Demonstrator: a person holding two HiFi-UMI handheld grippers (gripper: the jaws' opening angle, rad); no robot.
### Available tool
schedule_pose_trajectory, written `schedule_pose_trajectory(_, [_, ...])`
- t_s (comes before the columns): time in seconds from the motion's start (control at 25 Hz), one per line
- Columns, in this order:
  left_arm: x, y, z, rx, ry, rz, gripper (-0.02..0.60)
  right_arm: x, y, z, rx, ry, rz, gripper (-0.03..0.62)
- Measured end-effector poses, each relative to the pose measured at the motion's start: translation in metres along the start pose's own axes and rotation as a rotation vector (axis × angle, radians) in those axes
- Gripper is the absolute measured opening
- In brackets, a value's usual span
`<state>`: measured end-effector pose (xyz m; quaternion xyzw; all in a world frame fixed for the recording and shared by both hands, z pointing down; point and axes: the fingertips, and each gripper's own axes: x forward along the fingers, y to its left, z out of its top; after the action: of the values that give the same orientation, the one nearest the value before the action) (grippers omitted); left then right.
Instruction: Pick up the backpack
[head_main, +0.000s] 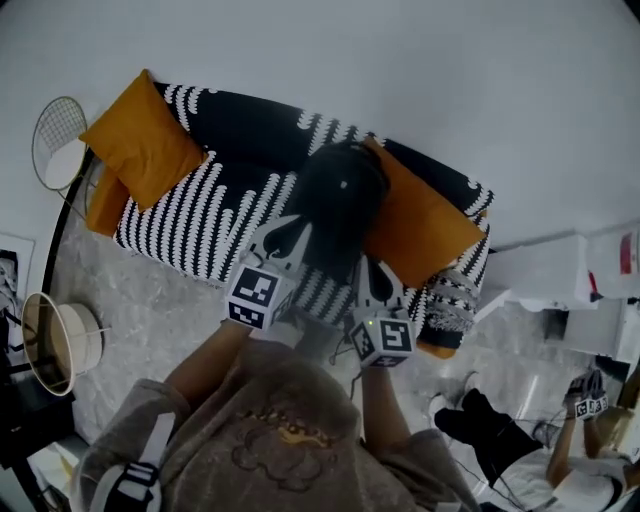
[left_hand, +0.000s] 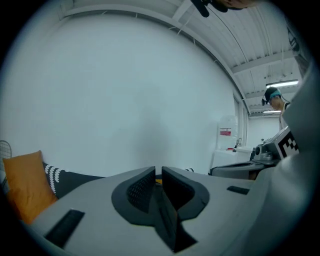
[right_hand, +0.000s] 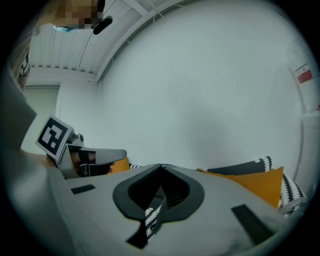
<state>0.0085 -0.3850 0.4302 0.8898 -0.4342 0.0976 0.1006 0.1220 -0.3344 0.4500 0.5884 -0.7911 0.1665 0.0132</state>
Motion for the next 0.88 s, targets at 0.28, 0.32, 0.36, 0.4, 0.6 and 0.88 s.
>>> schedule_pose_trajectory(0.28, [0.053, 0.028, -0.01, -0.038, 0.023, -0.012, 0.323, 0.052, -0.028, 0.004, 0.037, -0.03, -0.047, 0.304])
schedule_pose_trajectory(0.32, [0.06, 0.032, -0.013, -0.037, 0.031, -0.013, 0.328, 0.059, -0.033, 0.001, 0.038, -0.024, -0.055, 0.305])
schedule_pose_trajectory(0.36, [0.067, 0.036, -0.017, -0.037, 0.04, -0.015, 0.33, 0.066, -0.037, -0.002, 0.041, -0.015, -0.061, 0.305])
schedule_pose_trajectory(0.4, [0.073, 0.039, -0.021, -0.039, 0.048, -0.017, 0.331, 0.073, -0.04, -0.006, 0.046, -0.004, -0.065, 0.305])
schedule_pose_trajectory(0.6, [0.106, 0.062, -0.044, -0.056, 0.093, -0.006, 0.331, 0.108, -0.059, -0.03, 0.079, 0.052, -0.084, 0.305])
schedule_pose_trajectory(0.88, [0.158, 0.094, -0.098, -0.072, 0.184, 0.015, 0.341, 0.151, -0.105, -0.085, 0.11, 0.142, -0.151, 0.305])
